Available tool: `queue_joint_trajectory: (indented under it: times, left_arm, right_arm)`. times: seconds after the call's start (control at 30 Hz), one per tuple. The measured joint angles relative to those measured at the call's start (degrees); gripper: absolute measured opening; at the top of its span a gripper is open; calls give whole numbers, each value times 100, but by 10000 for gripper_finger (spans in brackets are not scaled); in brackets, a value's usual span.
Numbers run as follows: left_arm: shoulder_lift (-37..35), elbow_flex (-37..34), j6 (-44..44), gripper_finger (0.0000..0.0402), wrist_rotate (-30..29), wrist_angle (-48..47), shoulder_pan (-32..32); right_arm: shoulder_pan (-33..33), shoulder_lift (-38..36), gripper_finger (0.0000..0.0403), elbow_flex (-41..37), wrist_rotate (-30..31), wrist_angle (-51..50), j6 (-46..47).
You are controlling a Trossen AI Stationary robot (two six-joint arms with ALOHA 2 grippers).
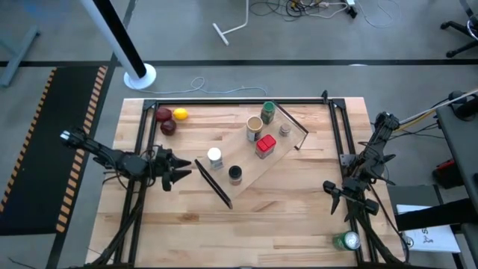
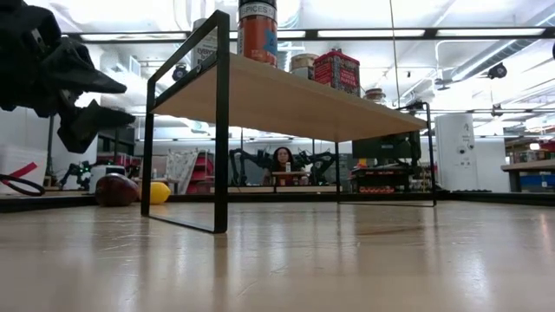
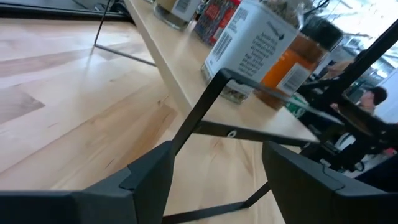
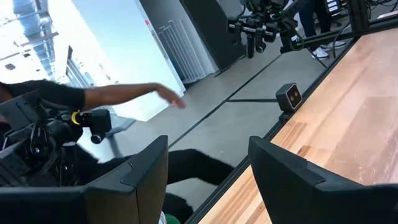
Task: Shelf spices
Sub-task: Return to Home Position
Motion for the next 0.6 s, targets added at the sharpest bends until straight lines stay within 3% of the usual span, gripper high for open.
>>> queue_joint_trajectory:
  times: [0.6]
  left_arm:
    - [730, 4, 1, 247, 2, 0, 0]
  right_arm:
    - [0, 0, 199, -2, -2, -2, 0]
